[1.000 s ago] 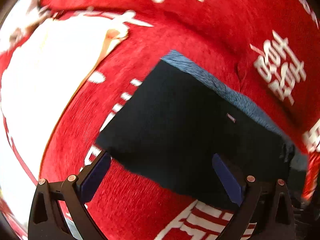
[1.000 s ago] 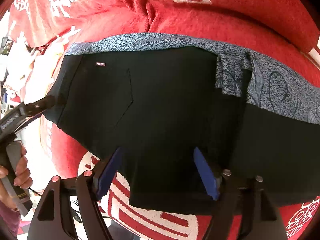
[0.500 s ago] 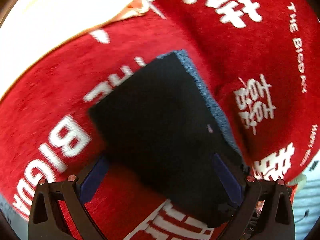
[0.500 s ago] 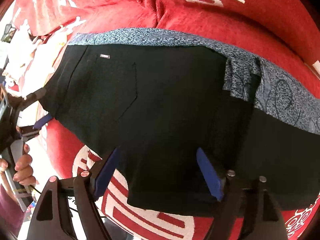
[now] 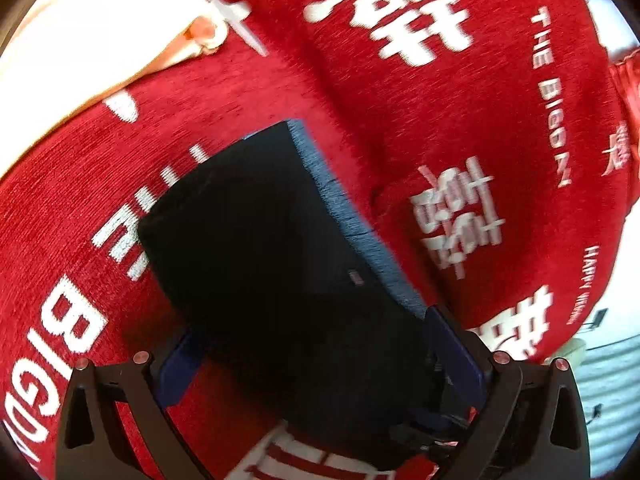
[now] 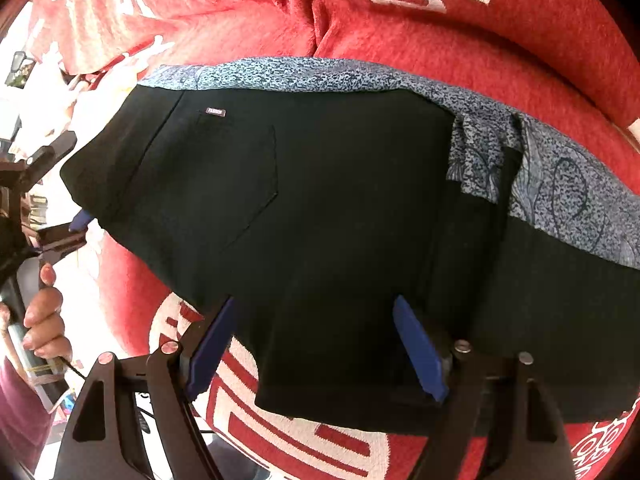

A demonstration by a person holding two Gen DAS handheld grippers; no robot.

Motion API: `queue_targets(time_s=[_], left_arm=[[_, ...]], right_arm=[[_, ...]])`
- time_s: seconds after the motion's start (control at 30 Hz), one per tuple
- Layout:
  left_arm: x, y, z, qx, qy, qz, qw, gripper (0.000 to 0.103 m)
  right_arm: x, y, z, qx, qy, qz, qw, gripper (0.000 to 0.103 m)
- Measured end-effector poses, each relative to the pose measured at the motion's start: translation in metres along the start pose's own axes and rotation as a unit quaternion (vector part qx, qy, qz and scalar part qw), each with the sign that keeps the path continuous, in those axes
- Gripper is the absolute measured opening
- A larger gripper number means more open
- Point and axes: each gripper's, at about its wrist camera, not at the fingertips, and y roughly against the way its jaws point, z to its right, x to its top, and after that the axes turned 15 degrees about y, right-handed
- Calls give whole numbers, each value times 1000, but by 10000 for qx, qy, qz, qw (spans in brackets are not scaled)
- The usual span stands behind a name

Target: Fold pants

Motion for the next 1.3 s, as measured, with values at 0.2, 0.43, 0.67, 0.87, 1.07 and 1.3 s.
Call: queue_targets(time_s=[0.2, 0.43, 0.67, 0.87, 1.07, 1.3], left_arm=[[-2, -22, 3, 579, 143, 63, 9982, 99], [-29, -32, 45, 2076, -1591, 780, 9620, 37], [-84, -36, 81, 2635, -3715, 1180, 8824, 36], [-95, -39, 97, 2707, -4264, 1216, 8545, 36], [-99, -39, 95, 2741, -4312, 1297, 8498, 36], [-101, -41, 96, 2788, -4357, 1305, 8458, 36]], right_arm=[[-1, 2, 3, 76, -2, 46, 10000, 83], [14, 35, 18, 296, -259, 298, 9988, 83], [82, 72, 13, 1234, -58, 512, 9910, 86], [164, 51, -54, 1610, 998, -482, 9807, 88], [212, 12, -117, 1575, 1792, -1272, 9628, 89], [215, -48, -131, 1064, 2015, -2304, 9460, 70]])
